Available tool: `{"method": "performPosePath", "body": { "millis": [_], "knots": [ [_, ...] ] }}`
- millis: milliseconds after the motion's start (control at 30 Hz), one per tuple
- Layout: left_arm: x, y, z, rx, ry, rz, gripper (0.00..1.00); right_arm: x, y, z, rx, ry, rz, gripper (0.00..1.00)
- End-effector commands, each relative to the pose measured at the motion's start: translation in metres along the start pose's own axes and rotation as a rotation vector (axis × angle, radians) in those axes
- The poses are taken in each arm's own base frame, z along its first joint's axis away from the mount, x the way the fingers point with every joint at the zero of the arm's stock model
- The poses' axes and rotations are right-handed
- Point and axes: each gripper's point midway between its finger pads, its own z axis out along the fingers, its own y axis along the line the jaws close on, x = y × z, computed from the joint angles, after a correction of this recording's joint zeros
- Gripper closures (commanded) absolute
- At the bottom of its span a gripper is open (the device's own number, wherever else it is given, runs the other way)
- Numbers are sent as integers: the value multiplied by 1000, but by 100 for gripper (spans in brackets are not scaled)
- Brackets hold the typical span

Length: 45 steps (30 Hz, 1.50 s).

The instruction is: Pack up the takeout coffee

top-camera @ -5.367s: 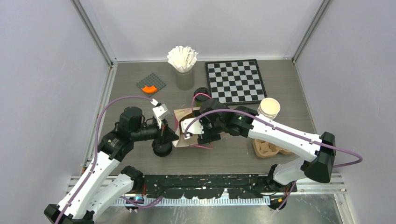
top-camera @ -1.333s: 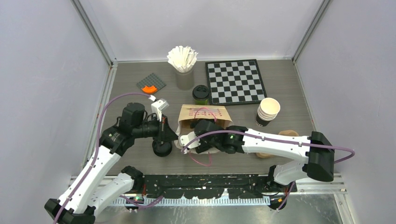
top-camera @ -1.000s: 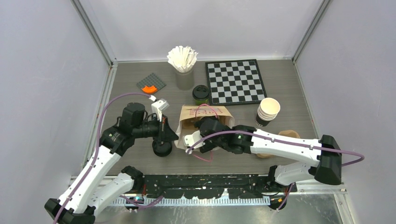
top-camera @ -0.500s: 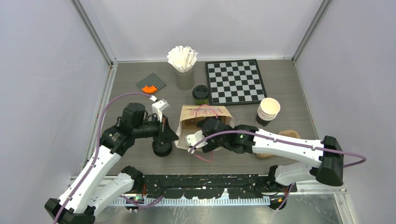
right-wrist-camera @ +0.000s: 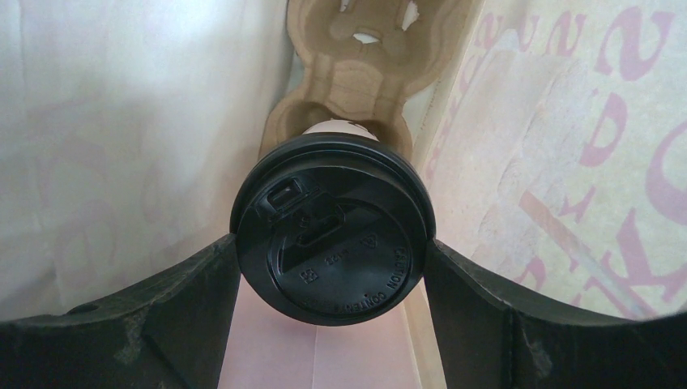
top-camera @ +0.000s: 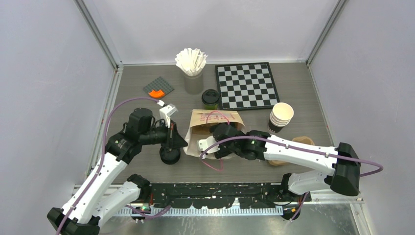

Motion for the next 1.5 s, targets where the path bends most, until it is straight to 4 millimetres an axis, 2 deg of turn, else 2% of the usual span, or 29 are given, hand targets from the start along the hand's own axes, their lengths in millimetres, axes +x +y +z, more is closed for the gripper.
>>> {"method": "performPosePath", "body": {
  "millis": [0,733,1467],
  "knots": [
    [-10,-7,-1,33,-38,40,100,3,-14,-1,47,-1,28,32],
    [-10,-8,-1,36,-43,23,100,4,-8,18,28,5,49,32],
    [-10,-8,-1,34,-34,22,100,25,5,27,-26,49,102,30]
  ]
}}
